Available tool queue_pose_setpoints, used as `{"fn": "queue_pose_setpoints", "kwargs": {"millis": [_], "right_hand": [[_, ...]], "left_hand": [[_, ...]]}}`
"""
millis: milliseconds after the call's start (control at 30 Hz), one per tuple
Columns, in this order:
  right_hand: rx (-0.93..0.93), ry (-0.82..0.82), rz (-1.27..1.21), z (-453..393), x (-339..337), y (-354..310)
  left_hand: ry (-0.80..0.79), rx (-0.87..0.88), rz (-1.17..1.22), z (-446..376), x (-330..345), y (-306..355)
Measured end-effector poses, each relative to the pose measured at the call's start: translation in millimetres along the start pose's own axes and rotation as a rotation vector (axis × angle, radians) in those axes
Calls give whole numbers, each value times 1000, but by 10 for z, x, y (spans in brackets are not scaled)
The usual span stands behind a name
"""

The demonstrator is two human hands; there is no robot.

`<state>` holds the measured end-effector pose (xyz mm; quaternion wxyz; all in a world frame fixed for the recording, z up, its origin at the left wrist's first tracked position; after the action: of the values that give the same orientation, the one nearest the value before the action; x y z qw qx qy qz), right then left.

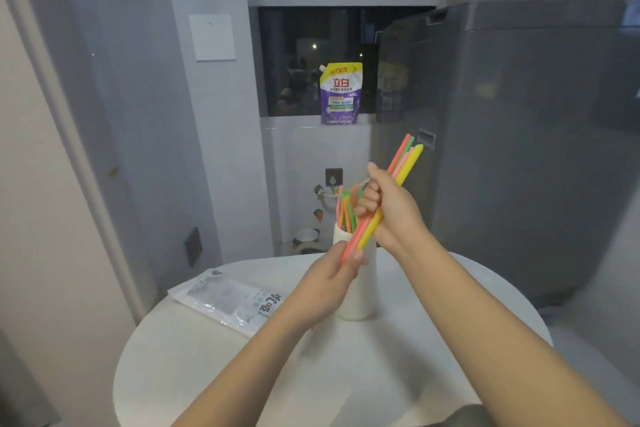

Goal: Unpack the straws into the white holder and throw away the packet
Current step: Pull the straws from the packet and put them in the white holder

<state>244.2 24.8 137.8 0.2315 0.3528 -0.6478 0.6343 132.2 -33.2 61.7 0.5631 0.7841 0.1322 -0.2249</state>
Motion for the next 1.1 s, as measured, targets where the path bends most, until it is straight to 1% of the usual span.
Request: {"fn": "queue_pose_setpoints", "kwargs": {"millis": [33,100,133,200,233,267,300,400,433,467,500,533,600,633,733,833,933,1100], "right_hand": [[41,-40,-6,-18,4,-65],[122,-106,4,-55,11,-177],[132,-122,6,-76,18,-224],[81,-105,7,-135,56,-315],[27,-81,26,-169,87,-363],[-33,-53,59,-189,119,-413],[-96,-25,102,-210,156,-467],[-268,38,230,-286,251,-672],[-305,50,264,-306,276,-720],[-332,57,288,-336,293,-765],[-347,61,303,-359,307,-788],[-356,64,313,-380,318,-801],[-374,72,331,-429,322,-806],[-389,79,345,-465,312,-804],[-430,85,371,-538,258,-801],[-440,80,321,-595,208,-797],[-442,101,291,-655,187,-791],[-445,112,401,-713,198,-618]], "left_hand": [[-5,29,-24,-63,-7,35],[-46,71,7,-190,-21,105],[-71,86,24,-248,-19,136],[-92,110,10,-374,-10,204],[-79,125,-14,-445,-6,233],[-43,144,-52,-503,-10,245],[28,167,-99,-554,-27,244],[364,202,-174,-688,-117,165],[456,196,-195,-710,-152,122],[493,186,-218,-755,-183,75],[460,168,-231,-795,-205,35],[370,139,-210,-848,-222,2],[172,48,-88,-973,-231,-29],[99,14,-14,-1045,-226,-45],[-16,-34,151,-1192,-177,-122],[-1,-38,221,-1284,-105,-207],[50,-35,210,-1329,-65,-234],[55,-43,317,-1313,-13,-255]]}}
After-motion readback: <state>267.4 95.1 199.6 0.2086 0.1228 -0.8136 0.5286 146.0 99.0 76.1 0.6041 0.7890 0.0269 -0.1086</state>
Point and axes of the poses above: each hand's wrist, its own z-axis away from the middle knuckle, its own x-axis out of the palm, y = z × x, the point moved 1 cm from there along -z, towards the middle knuckle, and after that the axes turned 9 degrees about -z, right-handed, at the moved point
